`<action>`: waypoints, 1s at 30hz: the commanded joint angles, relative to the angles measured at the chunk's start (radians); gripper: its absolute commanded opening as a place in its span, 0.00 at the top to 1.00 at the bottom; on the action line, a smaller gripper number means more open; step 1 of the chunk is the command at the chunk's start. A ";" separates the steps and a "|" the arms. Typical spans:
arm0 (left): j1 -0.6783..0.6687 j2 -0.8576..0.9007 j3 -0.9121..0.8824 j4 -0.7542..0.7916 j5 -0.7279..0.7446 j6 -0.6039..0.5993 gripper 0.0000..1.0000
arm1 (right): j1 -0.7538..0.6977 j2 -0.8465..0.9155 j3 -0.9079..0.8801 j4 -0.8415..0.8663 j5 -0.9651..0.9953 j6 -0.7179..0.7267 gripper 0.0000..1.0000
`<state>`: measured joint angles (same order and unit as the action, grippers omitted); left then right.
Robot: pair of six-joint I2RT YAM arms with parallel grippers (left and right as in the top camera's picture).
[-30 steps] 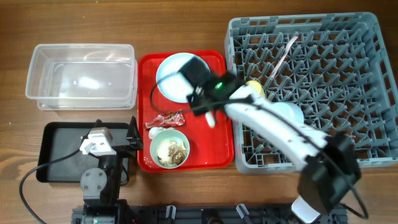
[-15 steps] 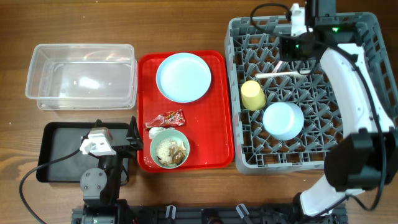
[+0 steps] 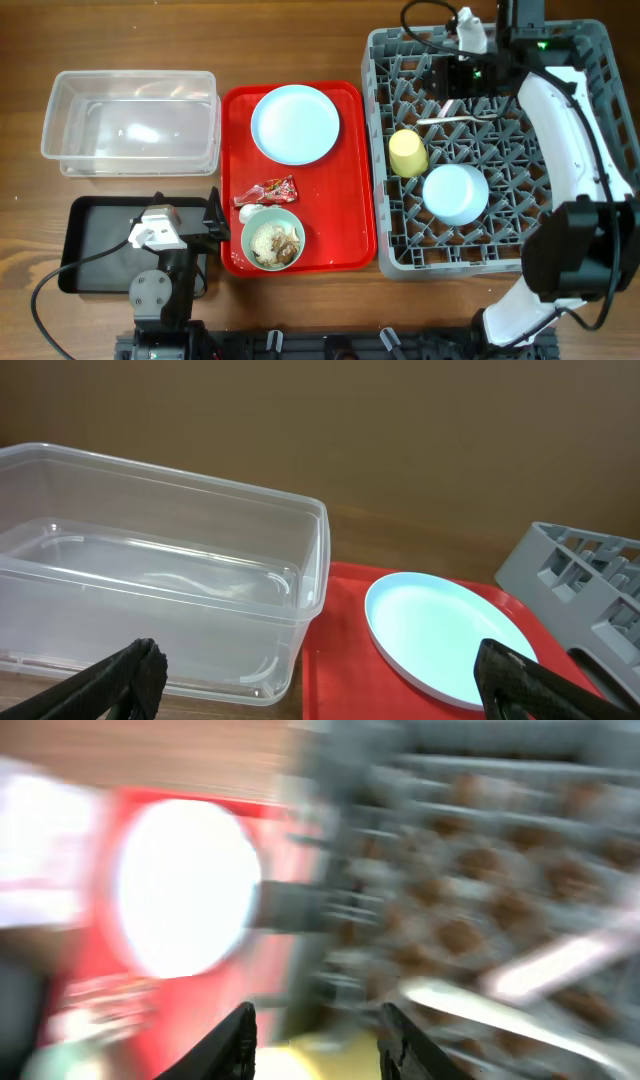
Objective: Sort waste into correct bins and load items into the dishwasher rack
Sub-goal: 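Insert the spoon into the rack near the fork, then move the right gripper to the light-blue plate rim and grip it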
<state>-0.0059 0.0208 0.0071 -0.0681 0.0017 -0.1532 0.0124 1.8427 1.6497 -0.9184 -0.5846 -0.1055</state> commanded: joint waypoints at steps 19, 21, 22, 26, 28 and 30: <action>-0.003 -0.001 -0.001 -0.008 0.008 0.019 0.00 | 0.759 0.002 -0.054 0.132 0.414 0.105 0.41; -0.003 -0.001 -0.001 -0.008 0.008 0.019 0.00 | 0.759 0.017 -0.054 0.151 0.421 0.100 0.32; -0.003 -0.001 -0.001 -0.008 0.008 0.019 0.00 | 0.759 0.022 -0.054 0.160 0.445 0.087 0.29; -0.003 -0.001 -0.001 -0.008 0.008 0.019 0.00 | 0.731 0.032 -0.054 0.213 0.590 0.170 0.11; -0.003 -0.001 -0.001 -0.008 0.008 0.019 0.00 | 0.685 0.032 -0.053 0.242 0.544 0.187 0.11; -0.003 -0.001 -0.001 -0.008 0.008 0.019 0.00 | 0.612 0.032 -0.053 0.267 0.428 0.188 0.11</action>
<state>-0.0059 0.0208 0.0071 -0.0681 0.0017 -0.1532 0.7189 1.8523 1.6028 -0.6762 -0.0715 0.0467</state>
